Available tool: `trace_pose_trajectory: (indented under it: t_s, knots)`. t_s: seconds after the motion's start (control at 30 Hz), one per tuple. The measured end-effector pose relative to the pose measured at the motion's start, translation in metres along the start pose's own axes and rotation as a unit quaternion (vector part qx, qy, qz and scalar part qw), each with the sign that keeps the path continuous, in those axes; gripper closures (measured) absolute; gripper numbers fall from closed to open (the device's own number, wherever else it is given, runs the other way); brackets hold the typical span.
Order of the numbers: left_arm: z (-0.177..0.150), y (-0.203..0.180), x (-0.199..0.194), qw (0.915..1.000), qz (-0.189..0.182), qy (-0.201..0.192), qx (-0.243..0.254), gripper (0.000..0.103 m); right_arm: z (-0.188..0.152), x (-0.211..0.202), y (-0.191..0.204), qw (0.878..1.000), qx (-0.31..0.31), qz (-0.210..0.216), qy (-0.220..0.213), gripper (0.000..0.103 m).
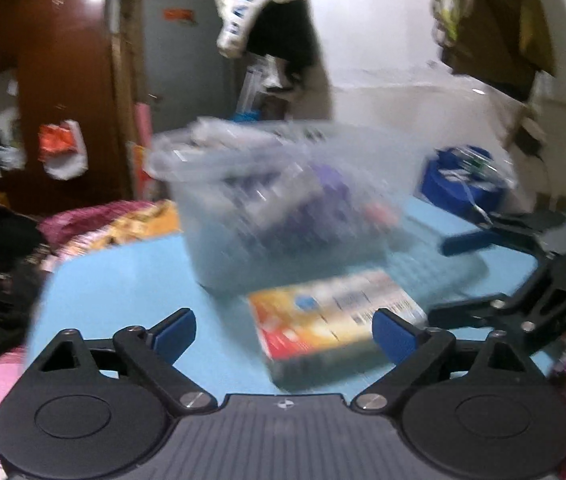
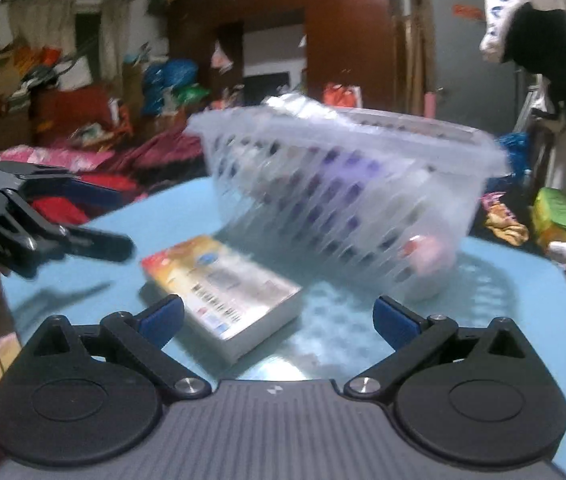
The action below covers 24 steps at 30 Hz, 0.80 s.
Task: Organize objects
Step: 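Withdraw both grippers from the basket toward the white-orange medicine box, then close the left gripper on the white-orange medicine box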
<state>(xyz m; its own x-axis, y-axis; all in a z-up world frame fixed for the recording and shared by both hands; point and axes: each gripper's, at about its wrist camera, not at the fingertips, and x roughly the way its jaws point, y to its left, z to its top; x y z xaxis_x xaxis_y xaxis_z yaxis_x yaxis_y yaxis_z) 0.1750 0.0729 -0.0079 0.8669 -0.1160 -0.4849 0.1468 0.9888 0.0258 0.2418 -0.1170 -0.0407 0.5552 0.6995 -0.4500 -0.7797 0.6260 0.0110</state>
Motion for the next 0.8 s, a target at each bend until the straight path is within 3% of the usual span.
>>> trace_pose_trajectory:
  t_s: [0.07, 0.13, 0.3, 0.43, 0.5, 0.67, 0.8]
  knots:
    - [-0.007, 0.004, 0.006, 0.9992, -0.040, 0.007, -0.008, 0.014, 0.001, 0.009, 0.004, 1.000, -0.005, 0.014, 0.010, 0.001]
    - [-0.013, 0.004, 0.010, 0.9985, -0.052, 0.012, -0.012, 0.014, -0.002, 0.016, 0.011, 1.000, -0.014, 0.018, 0.019, 0.003]
    - [-0.013, 0.006, 0.018, 0.9986, -0.048, 0.017, -0.013, 0.019, -0.005, 0.029, 0.025, 0.998, -0.038, 0.018, 0.037, 0.007]
    - [-0.015, 0.007, 0.022, 0.9976, -0.061, 0.029, -0.013, 0.035, -0.008, 0.035, 0.027, 0.998, -0.042, 0.020, 0.053, 0.029]
    - [-0.015, 0.004, 0.023, 0.9987, -0.043, 0.028, -0.004, 0.044, -0.008, 0.038, 0.026, 0.997, -0.041, 0.032, 0.060, 0.033]
    - [-0.017, 0.000, 0.017, 0.9992, -0.038, 0.011, -0.002, 0.050, -0.013, 0.031, 0.027, 0.997, -0.046, 0.029, 0.052, 0.037]
    - [-0.020, -0.008, 0.008, 0.9993, -0.033, -0.018, 0.005, 0.053, -0.018, 0.016, 0.029, 0.998, -0.060, 0.019, 0.017, 0.040]
